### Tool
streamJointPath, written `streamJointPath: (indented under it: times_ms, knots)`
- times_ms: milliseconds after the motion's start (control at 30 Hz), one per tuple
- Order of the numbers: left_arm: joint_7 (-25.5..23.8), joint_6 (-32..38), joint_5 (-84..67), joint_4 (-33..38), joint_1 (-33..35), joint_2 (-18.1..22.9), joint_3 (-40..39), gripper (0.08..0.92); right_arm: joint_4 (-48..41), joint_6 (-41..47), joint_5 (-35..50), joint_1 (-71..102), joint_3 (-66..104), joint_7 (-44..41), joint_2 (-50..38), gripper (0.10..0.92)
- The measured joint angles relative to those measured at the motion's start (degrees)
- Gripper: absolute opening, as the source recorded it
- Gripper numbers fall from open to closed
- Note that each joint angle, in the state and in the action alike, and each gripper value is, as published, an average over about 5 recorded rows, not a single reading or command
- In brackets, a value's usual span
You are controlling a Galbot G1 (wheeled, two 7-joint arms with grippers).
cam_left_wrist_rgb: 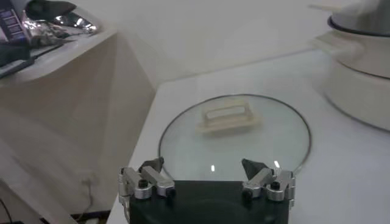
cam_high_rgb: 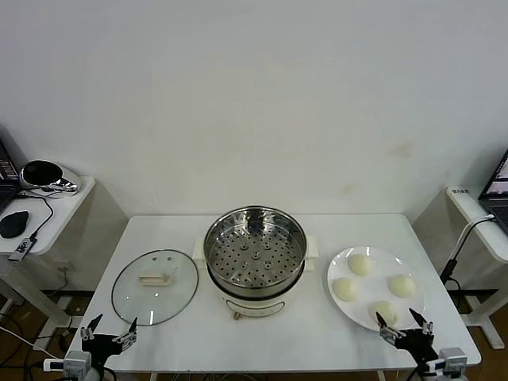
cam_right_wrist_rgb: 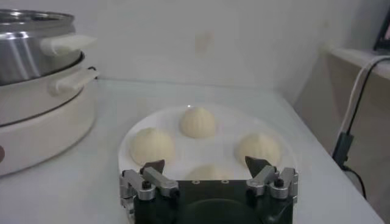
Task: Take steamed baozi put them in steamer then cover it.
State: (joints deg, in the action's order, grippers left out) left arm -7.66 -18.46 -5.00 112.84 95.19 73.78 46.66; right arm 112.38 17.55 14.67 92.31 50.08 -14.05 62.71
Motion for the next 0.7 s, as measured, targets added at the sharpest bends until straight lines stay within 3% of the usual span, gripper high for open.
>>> streamJointPath:
  times_ms: [200,700]
  knots:
    - [0.0,0.0,0.3,0.8,0.6,0.4,0.0,0.823,-1.5,1.6,-3.8,-5.1,1.0,-6.8,-7.8,0.823]
    - [-1.0,0.4,1.9,3.1,1.0,1.4,0.1,0.823,-13.7,-1.5,-22.7,-32.3,-9.7,-41.8,-27.3,0.823]
